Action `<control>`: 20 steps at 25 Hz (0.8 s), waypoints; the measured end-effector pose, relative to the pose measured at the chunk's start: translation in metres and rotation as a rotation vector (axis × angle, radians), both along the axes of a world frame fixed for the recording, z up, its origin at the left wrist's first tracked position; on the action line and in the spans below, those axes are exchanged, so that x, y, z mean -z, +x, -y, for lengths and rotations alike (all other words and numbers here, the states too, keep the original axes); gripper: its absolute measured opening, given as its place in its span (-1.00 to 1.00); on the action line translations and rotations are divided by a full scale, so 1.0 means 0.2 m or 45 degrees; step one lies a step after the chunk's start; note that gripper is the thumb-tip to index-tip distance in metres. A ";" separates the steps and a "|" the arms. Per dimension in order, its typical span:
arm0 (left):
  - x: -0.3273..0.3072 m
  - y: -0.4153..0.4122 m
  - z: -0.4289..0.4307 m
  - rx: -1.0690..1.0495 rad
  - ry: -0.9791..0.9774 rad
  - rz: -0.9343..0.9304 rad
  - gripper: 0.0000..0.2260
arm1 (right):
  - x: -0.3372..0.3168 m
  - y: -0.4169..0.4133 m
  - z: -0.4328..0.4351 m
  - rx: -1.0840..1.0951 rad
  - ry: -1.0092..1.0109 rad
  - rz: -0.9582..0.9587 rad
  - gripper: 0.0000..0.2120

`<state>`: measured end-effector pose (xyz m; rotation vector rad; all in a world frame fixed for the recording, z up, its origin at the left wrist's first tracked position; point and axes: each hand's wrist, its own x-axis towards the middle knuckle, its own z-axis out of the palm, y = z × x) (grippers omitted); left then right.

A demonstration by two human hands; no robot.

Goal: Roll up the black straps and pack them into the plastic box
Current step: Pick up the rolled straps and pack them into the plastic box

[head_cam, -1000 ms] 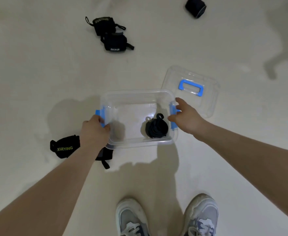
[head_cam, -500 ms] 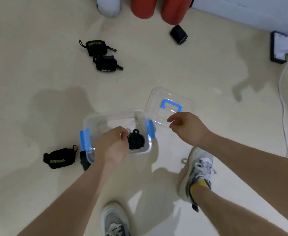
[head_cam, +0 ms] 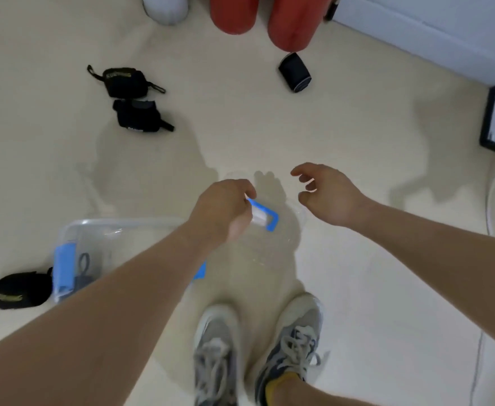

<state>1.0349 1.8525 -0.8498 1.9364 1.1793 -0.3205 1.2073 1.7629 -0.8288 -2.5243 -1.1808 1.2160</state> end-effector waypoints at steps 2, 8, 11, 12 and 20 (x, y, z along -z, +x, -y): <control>0.04 0.12 -0.02 0.091 -0.026 0.021 -0.64 | 0.05 0.10 -0.03 0.032 -0.033 -0.022 -0.48; 0.17 0.44 -0.21 0.174 0.134 0.082 -0.57 | 0.14 0.38 -0.24 0.102 -0.046 0.088 -0.41; 0.32 0.69 -0.38 0.237 0.268 0.171 -0.54 | 0.28 0.54 -0.44 0.315 0.072 0.049 -0.38; 0.38 0.78 -0.43 0.266 0.303 0.200 -0.52 | 0.34 0.58 -0.51 0.420 0.121 -0.006 -0.36; 0.80 1.36 -0.77 0.262 0.246 0.259 -0.20 | 0.69 0.95 -0.85 1.064 0.391 -0.737 -0.23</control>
